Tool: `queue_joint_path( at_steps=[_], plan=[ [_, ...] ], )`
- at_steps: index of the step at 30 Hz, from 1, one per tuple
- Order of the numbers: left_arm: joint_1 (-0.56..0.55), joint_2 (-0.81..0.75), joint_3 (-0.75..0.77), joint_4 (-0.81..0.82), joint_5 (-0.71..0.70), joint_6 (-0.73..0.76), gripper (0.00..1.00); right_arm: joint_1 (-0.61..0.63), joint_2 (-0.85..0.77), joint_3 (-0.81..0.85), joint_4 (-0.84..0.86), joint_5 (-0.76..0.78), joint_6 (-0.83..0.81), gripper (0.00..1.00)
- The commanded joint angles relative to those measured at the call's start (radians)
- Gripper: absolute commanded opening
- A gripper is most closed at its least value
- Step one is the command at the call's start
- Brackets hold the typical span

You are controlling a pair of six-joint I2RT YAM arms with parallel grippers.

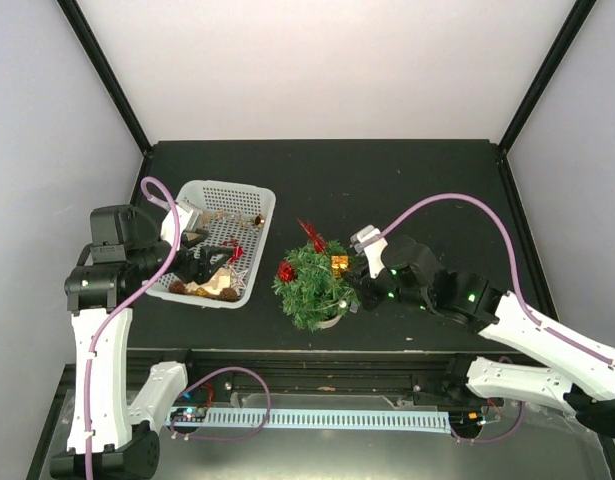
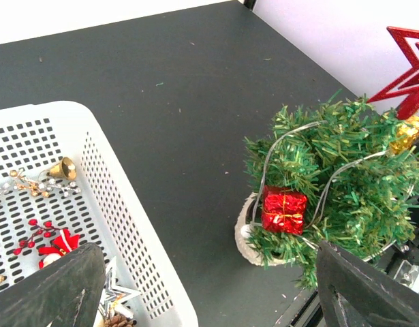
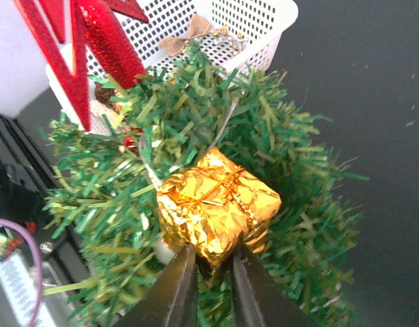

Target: Decorate the small christmas tree

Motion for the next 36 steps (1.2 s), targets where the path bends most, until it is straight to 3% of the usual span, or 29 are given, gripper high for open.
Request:
queue_joint_path(
  at_steps=[1,3,7,18,25,26,36],
  plan=[
    [0.005,-0.007,-0.005,0.004,0.032,0.003,0.85,-0.001,-0.032,0.013,-0.019,-0.011,-0.024,0.24],
    [0.006,-0.006,-0.004,0.006,0.034,0.004,0.85,-0.001,-0.039,0.019,-0.018,-0.001,-0.027,0.35],
    [0.005,-0.004,-0.003,0.004,0.032,0.005,0.85,-0.001,-0.038,0.046,-0.039,0.019,-0.034,0.44],
    [0.006,0.0,-0.003,-0.009,0.023,0.033,0.85,-0.001,-0.069,0.101,-0.082,0.057,-0.038,0.63],
    [0.006,-0.027,-0.042,0.019,-0.028,0.036,0.85,-0.004,-0.1,0.085,-0.12,0.291,0.026,0.99],
    [0.006,-0.033,-0.047,0.022,-0.036,0.034,0.85,-0.016,-0.097,0.073,-0.116,0.321,0.031,1.0],
    [0.013,-0.027,-0.06,0.103,-0.068,0.013,0.86,-0.515,0.053,0.016,0.089,0.295,0.11,1.0]
  ],
)
